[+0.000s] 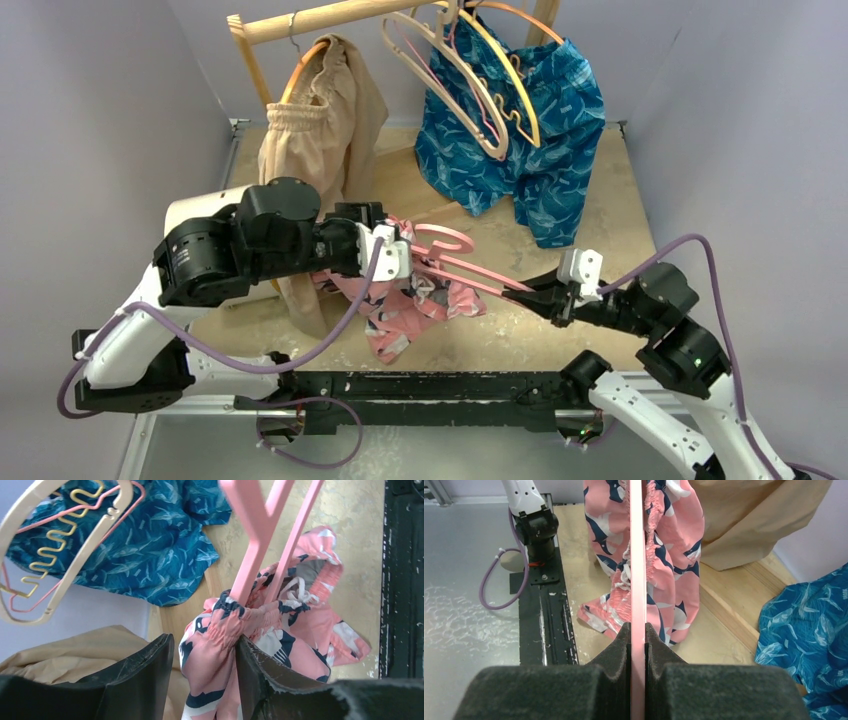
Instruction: Place the shorts on the hanger
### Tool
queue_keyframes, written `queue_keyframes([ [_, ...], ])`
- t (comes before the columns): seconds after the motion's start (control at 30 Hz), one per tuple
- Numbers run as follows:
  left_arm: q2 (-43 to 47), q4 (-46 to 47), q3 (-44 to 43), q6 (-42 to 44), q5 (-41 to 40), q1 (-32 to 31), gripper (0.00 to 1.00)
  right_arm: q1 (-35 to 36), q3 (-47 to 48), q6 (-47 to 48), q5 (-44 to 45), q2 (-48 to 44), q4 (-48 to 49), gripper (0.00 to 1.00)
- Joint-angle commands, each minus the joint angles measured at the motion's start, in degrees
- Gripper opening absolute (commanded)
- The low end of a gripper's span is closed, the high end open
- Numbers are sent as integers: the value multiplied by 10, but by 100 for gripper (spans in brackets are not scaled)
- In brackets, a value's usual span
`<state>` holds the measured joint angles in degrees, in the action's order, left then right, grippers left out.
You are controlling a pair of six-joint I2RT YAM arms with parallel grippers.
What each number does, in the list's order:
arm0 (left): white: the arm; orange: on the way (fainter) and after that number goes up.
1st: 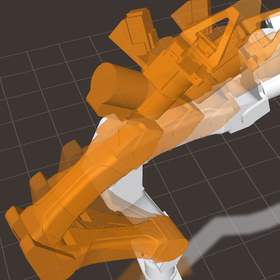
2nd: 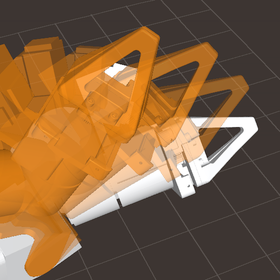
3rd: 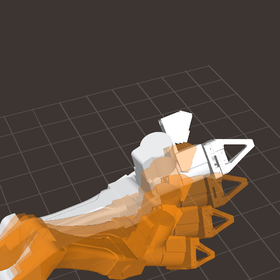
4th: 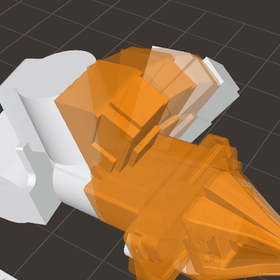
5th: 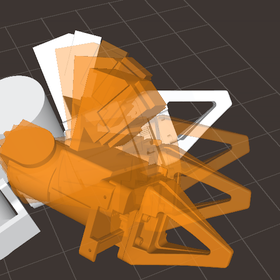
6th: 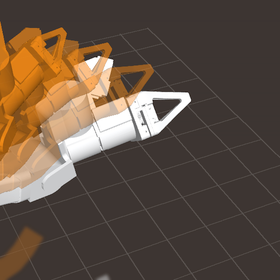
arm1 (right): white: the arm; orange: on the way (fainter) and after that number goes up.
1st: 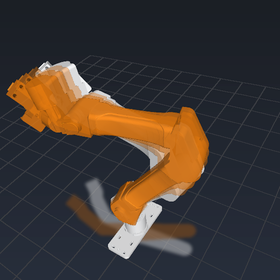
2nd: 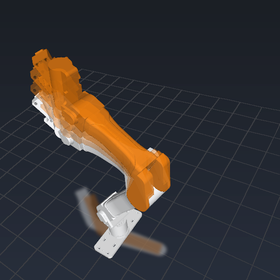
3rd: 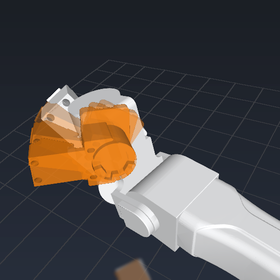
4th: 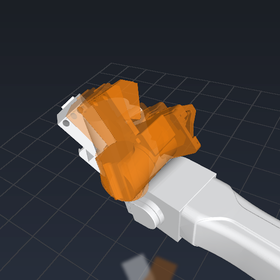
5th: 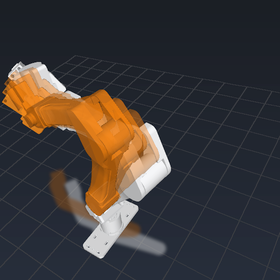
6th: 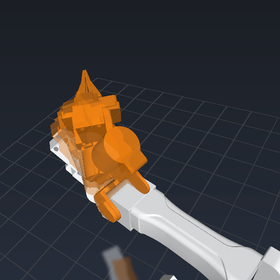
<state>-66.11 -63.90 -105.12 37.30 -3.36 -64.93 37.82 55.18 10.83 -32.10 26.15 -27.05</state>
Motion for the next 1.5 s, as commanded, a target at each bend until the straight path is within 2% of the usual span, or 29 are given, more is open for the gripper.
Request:
queue_keyframes([
  [0.0, -8, -10, -32, 10, 47, 0, 44, 2, 25, 24, -36, 7, 66, 0],
  [0.2, -16, -12, -1, 2, 104, 0, 28, 1, 38, 30, -52, 29, 96, 0],
  [0.3, -13, 8, 15, -4, 134, 0, 25, 2, 46, 38, -49, 41, 106, 0],
  [0.37, -9, 27, 20, -7, 153, 0, 17, 2, 49, 40, -53, 46, 115, 0],
  [0.43, -7, 34, 19, -4, 170, 0, 3, 1, 50, 42, -56, 51, 123, 0],
  [0.47, -6, 35, 18, -2, 176, 0, 0, 2, 50, 42, -54, 52, 125, 0],
  [0.57, -2, 39, 20, -2, 159, 0, 0, 2, 46, 27, -29, 48, 131, 0],
  [0.6, 2, 48, 25, -8, 144, 0, 0, 2, 40, 12, -14, 42, 135, 4],
  [0.7, 26, 90, 58, -22, 100, 0, 0, 1, 11, -51, 44, 8, 161, 27],
  [0.8, 48, 136, 88, -39, 73, 0, 0, 2, -15, -135, 125, -35, 177, 44],
  [0.93, 70, 199, 123, -61, 20, 0, 0, 2, -13, -226, 242, -89, 163, 60],
  [1.1, 88, 279, 163, -96, -53, 0, 0, 1, -4, -316, 307, -114, 134, 62],
  [1.27, 104, 370, 188, -168, -110, 0, 0, 1, -2, -383, 349, -99, 96, 59],
  [1.47, 119, 438, 212, -271, -107, 0, 0, 2, -4, -418, 365, -28, 72, 55],
])
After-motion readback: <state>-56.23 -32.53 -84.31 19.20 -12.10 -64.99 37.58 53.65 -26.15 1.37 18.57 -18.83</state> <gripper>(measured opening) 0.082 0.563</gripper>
